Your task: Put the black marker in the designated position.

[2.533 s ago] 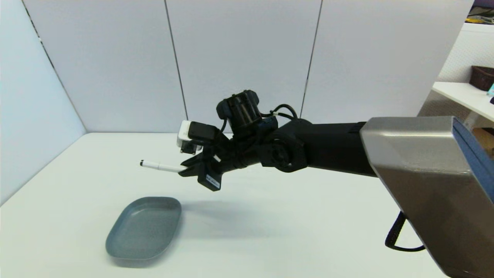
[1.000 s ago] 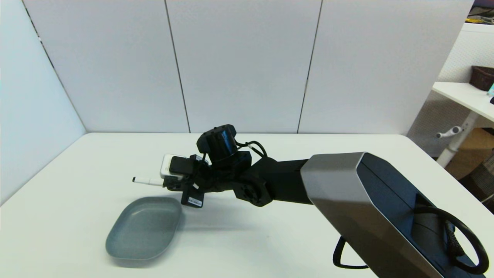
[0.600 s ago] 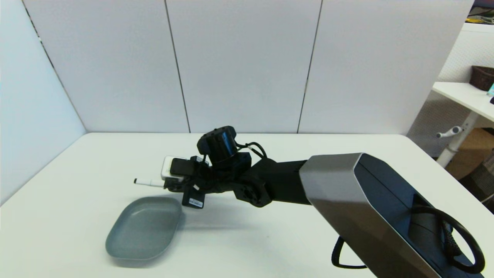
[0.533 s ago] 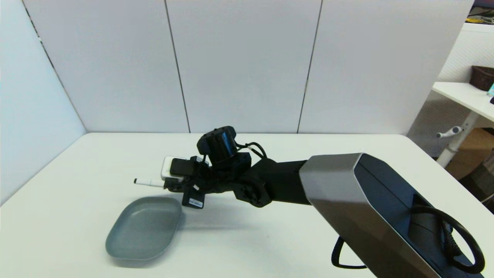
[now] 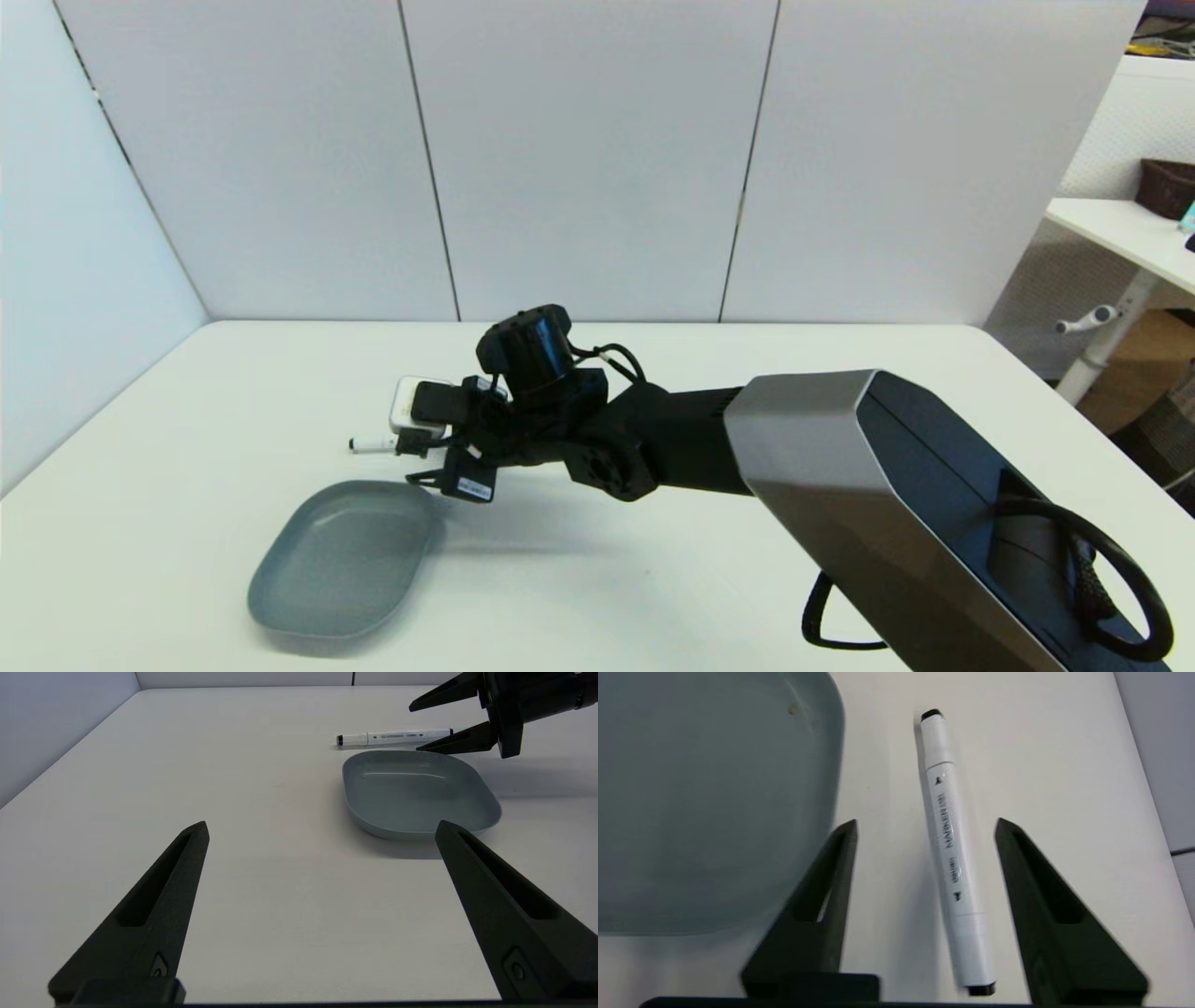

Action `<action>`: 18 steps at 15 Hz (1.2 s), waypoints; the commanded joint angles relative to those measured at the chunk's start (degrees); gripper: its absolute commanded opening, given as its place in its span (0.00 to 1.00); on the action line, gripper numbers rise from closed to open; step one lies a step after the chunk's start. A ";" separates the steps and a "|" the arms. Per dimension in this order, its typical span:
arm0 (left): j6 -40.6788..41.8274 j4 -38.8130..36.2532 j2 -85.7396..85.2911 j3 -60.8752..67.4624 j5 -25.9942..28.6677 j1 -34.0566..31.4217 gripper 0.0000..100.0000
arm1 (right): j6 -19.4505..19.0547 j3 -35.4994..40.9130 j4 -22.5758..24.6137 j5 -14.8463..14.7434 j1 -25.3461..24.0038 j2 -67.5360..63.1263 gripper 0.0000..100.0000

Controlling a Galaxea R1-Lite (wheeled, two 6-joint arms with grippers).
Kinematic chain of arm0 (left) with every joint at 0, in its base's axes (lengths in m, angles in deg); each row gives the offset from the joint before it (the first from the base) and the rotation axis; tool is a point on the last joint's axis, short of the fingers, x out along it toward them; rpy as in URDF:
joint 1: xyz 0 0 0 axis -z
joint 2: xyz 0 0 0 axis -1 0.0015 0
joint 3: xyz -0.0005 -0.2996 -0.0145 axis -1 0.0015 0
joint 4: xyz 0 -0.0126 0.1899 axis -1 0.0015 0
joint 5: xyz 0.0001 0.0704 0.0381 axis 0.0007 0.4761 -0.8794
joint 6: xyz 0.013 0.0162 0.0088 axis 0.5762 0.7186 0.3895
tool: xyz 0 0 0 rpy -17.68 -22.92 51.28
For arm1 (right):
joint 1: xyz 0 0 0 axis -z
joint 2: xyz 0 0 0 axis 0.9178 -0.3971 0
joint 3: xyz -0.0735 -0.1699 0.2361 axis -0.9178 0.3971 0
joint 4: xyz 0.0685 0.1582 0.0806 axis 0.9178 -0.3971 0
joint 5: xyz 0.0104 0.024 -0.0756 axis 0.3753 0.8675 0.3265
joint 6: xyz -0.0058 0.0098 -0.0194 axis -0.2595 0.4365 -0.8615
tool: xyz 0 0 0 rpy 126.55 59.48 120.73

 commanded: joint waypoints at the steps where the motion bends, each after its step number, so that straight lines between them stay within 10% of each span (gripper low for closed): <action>1: 0.01 -0.02 0.00 0.00 0.00 0.00 1.00 | -0.27 0.02 0.06 0.01 -0.08 0.27 1.00; 12: 0.01 -0.02 0.00 0.00 0.00 0.00 1.00 | 3.16 1.60 -5.04 -0.17 6.07 12.40 1.00; 18: 0.01 -0.02 0.00 0.00 0.00 0.00 1.00 | 20.21 20.15 -14.88 -0.52 14.59 38.68 1.00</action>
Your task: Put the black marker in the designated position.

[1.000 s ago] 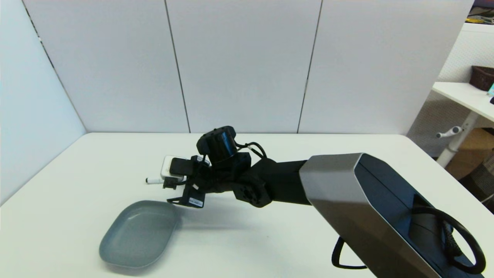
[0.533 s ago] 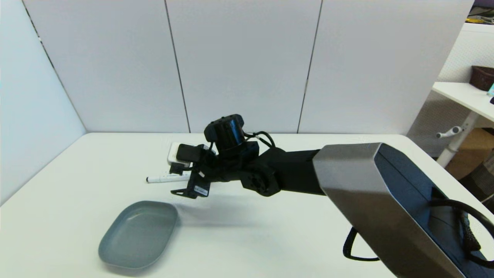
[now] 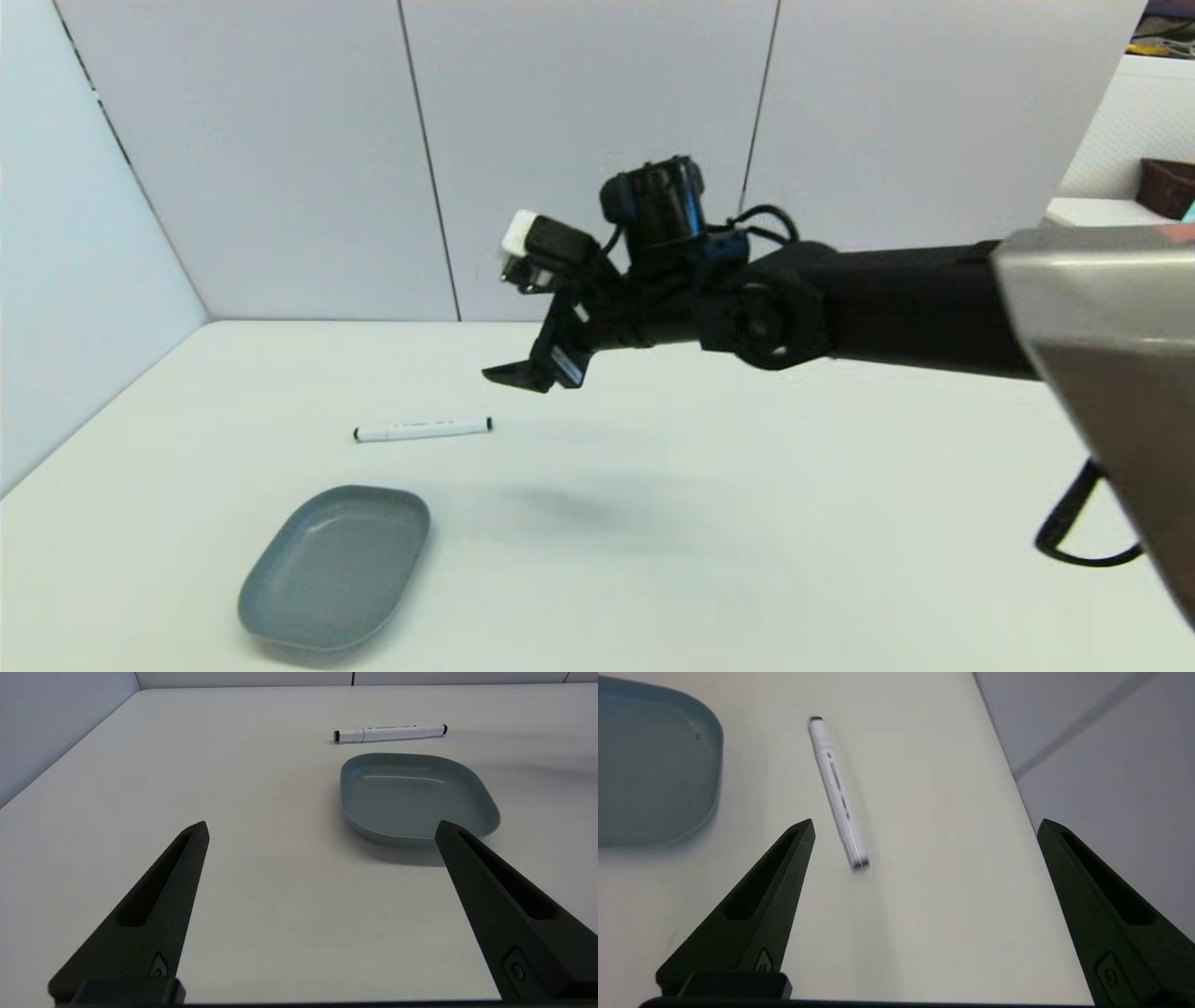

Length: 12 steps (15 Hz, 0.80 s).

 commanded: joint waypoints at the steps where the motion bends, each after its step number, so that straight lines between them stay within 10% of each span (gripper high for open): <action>1: 0.01 -0.02 0.00 0.00 0.00 0.00 1.00 | 15.38 17.37 -6.80 -0.60 7.02 25.29 1.00; 6: 0.01 -0.02 0.00 0.00 0.00 0.00 1.00 | 18.54 34.77 -19.89 -3.24 17.47 52.72 1.00; 12: 0.01 -0.02 0.00 0.00 0.00 0.00 1.00 | 18.54 57.10 -19.98 -3.42 30.57 79.79 1.00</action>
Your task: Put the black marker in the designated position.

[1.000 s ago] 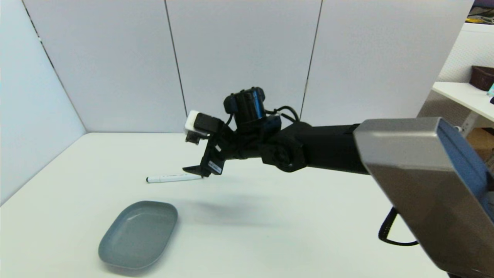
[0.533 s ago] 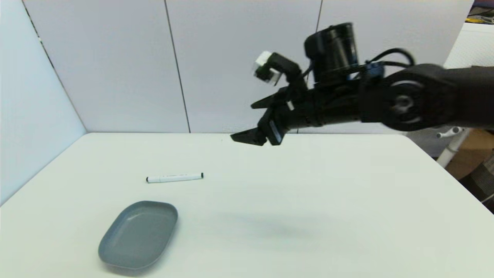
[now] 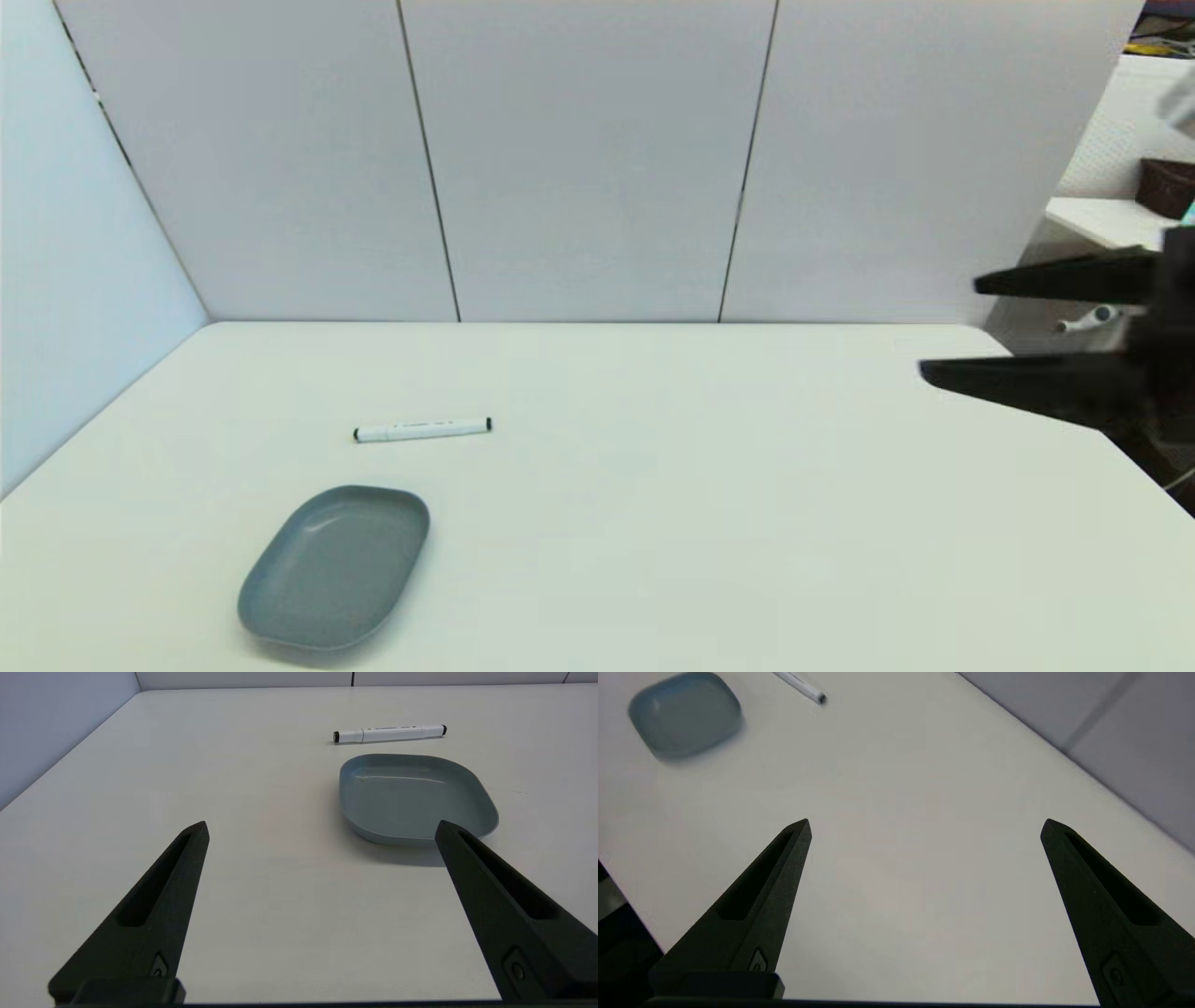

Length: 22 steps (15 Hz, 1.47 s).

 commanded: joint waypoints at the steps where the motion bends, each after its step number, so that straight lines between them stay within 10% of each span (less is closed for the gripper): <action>1: 0.03 -0.02 0.00 0.00 0.00 0.00 1.00 | 0.43 18.71 -1.02 -0.22 12.15 25.53 1.00; 13: 0.03 -0.02 0.00 0.00 0.00 0.00 1.00 | 5.70 42.09 7.41 -6.81 26.65 49.08 1.00; 22: 0.03 -0.02 0.00 0.00 0.00 0.00 1.00 | 5.00 51.05 9.79 -8.22 20.68 59.63 1.00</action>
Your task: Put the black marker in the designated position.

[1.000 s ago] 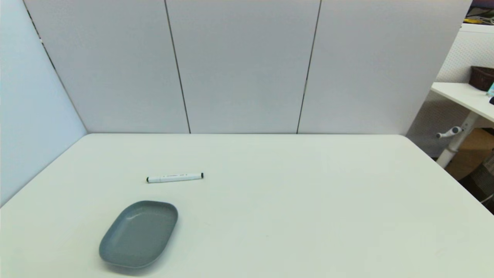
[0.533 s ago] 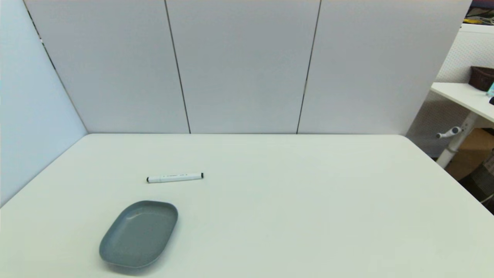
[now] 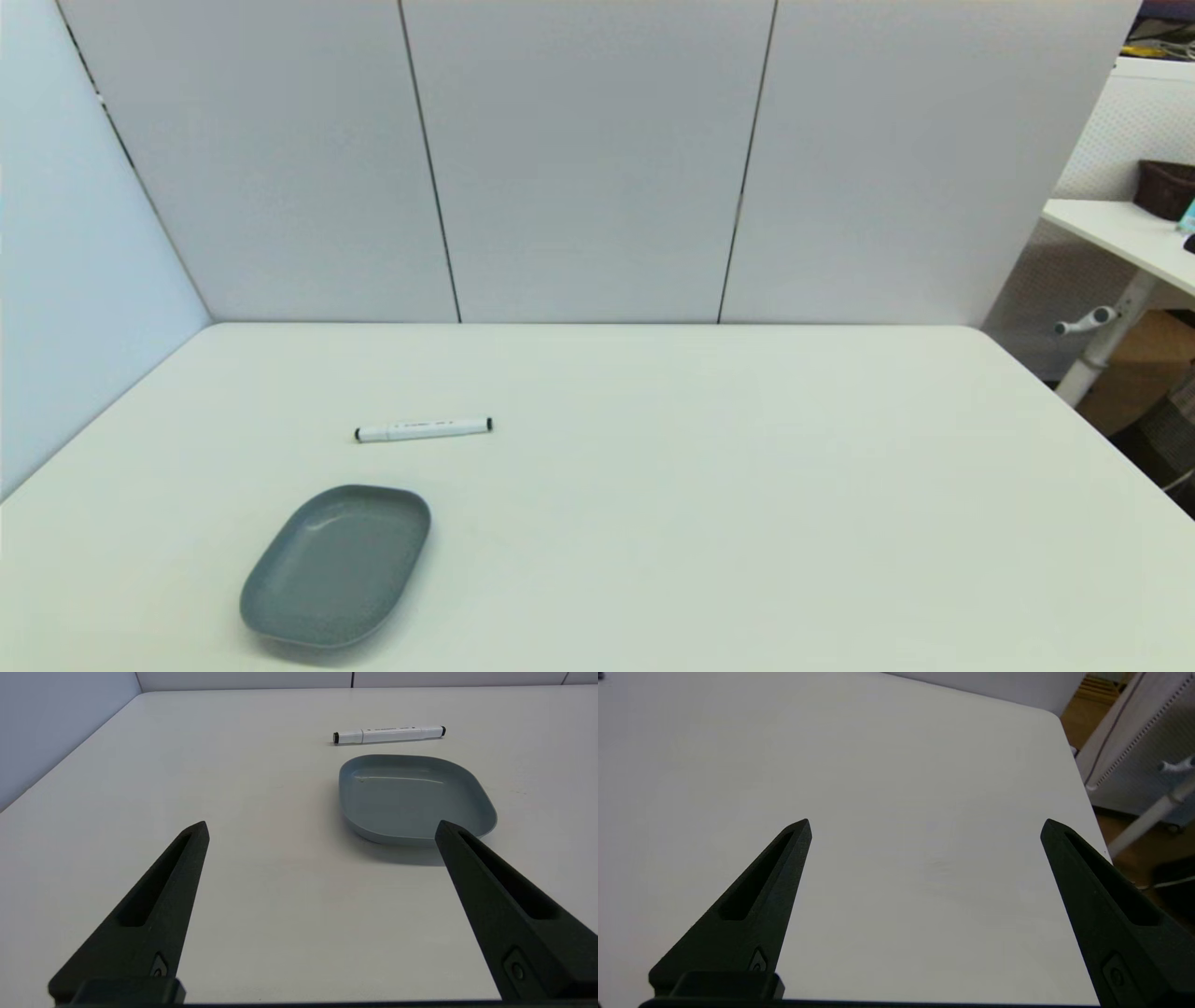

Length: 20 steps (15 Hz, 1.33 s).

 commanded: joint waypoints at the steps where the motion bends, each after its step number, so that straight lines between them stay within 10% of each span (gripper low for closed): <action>1: 0.03 -0.02 0.00 0.00 0.00 0.00 1.00 | -0.09 7.47 0.28 -0.81 -3.30 10.51 1.00; 6: 0.03 -0.02 0.00 0.00 0.00 0.00 1.00 | 1.23 19.60 12.14 -6.35 -3.21 15.52 1.00; 20: 0.03 -0.02 0.00 0.00 0.00 0.00 1.00 | 5.27 19.42 10.82 -6.44 -3.21 15.52 1.00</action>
